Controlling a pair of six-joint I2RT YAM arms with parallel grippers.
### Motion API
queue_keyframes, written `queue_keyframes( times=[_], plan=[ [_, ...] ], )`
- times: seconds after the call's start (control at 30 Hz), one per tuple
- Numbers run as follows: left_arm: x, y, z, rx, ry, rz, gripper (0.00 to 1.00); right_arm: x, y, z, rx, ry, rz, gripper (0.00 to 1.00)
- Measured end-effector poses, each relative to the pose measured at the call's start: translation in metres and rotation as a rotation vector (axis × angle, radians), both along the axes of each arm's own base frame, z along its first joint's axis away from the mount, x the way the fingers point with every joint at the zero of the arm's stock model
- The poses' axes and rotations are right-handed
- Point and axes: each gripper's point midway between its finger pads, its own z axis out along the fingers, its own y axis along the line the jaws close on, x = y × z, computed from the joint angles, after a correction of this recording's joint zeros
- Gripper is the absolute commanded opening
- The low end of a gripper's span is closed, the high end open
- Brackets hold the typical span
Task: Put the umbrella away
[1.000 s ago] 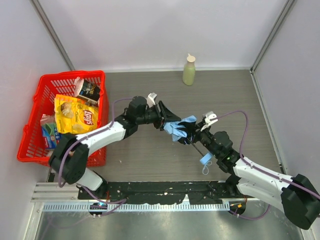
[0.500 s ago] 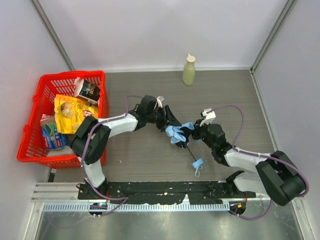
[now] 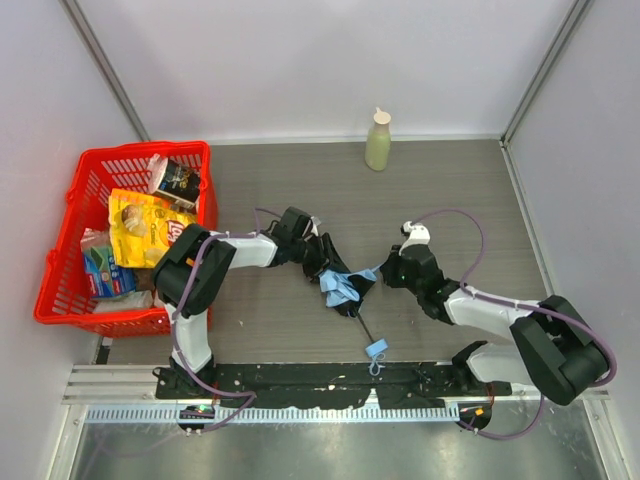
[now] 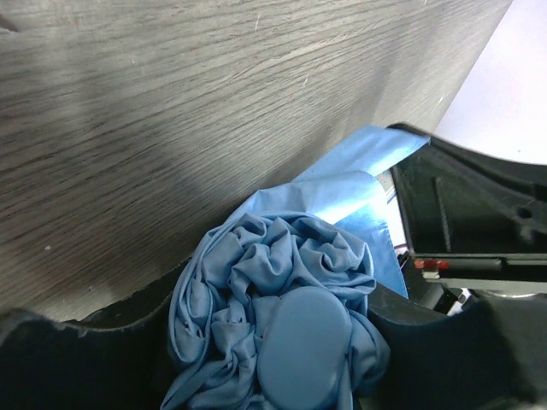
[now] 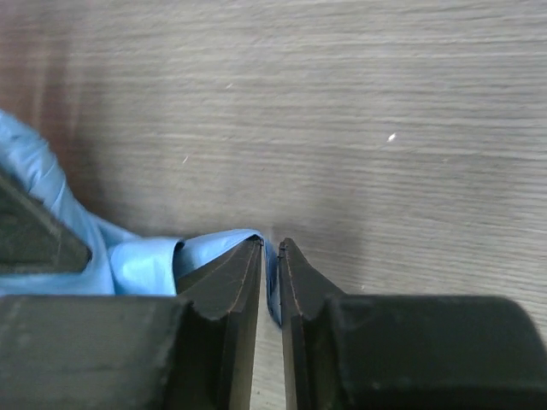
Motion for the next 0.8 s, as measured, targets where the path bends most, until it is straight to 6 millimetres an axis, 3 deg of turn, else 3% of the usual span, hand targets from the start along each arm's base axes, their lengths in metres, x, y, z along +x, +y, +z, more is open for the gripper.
queue_keyframes(
  times=[0.13,0.23,0.4,0.6,0.73,0.8],
  plan=[
    [-0.001,0.001,-0.001,0.002,-0.002,-0.004,0.00,0.014,-0.009,0.000,-0.037,0.050,-0.114,0.38],
    [-0.001,0.001,-0.001,0.003,-0.003,-0.004,0.00,0.017,-0.019,-0.007,-0.085,0.110,-0.197,0.60],
    [-0.002,0.002,-0.002,-0.001,-0.004,-0.002,0.00,0.015,-0.033,-0.006,-0.142,0.190,-0.290,0.72],
    [-0.003,0.002,-0.002,-0.008,-0.010,0.000,0.00,0.008,-0.030,0.015,-0.040,0.254,-0.345,0.75],
    [-0.004,0.002,-0.002,-0.010,-0.010,0.004,0.00,0.007,-0.012,0.041,0.177,0.249,-0.366,0.73],
    [-0.004,0.003,-0.002,-0.010,-0.007,0.006,0.00,0.006,-0.005,0.044,0.286,0.260,-0.381,0.71]
  ],
)
